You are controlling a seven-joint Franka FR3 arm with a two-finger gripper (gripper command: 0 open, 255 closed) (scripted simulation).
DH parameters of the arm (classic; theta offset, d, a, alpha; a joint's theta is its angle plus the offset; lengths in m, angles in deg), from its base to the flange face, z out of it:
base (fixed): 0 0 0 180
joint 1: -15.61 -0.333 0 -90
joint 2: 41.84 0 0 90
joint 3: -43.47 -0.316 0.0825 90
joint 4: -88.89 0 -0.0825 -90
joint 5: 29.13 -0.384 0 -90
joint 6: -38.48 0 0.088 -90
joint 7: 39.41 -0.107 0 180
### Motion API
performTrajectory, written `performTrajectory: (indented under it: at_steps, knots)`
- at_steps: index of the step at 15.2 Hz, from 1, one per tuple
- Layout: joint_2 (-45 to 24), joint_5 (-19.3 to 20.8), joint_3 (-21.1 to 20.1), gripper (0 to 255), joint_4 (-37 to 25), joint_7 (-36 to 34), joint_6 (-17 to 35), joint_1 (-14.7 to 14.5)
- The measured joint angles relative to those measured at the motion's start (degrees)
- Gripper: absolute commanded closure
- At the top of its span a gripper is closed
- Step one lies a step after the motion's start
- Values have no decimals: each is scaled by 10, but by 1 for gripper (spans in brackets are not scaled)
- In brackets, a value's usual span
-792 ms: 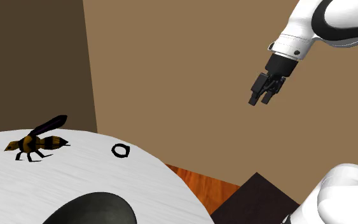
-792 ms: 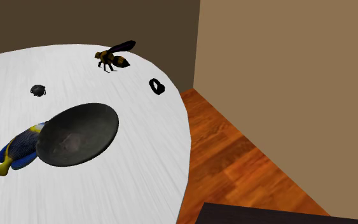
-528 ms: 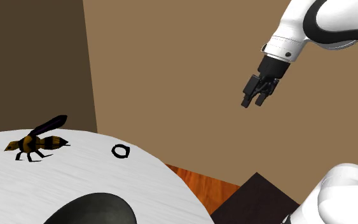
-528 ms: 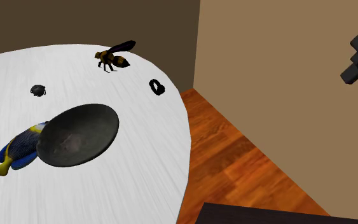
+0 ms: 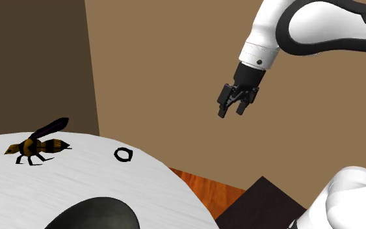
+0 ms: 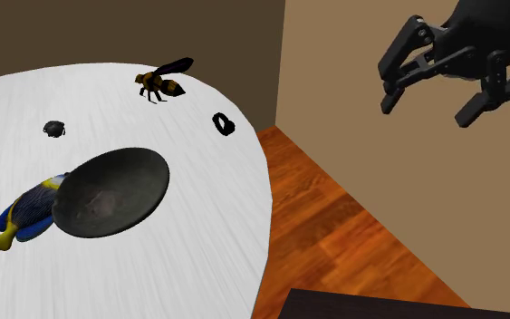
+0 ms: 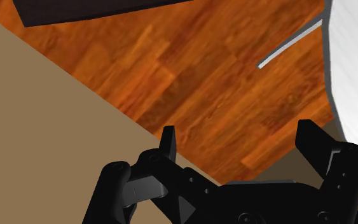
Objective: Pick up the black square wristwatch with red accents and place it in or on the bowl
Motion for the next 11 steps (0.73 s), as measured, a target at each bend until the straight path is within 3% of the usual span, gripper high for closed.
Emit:
performTrajectory:
  at_steps: [6, 11]
  knots:
    - [-93, -5, -78, 0, -43, -86, 53, -7]
    - [-188, 17, -139, 0, -100, -164, 89, -8]
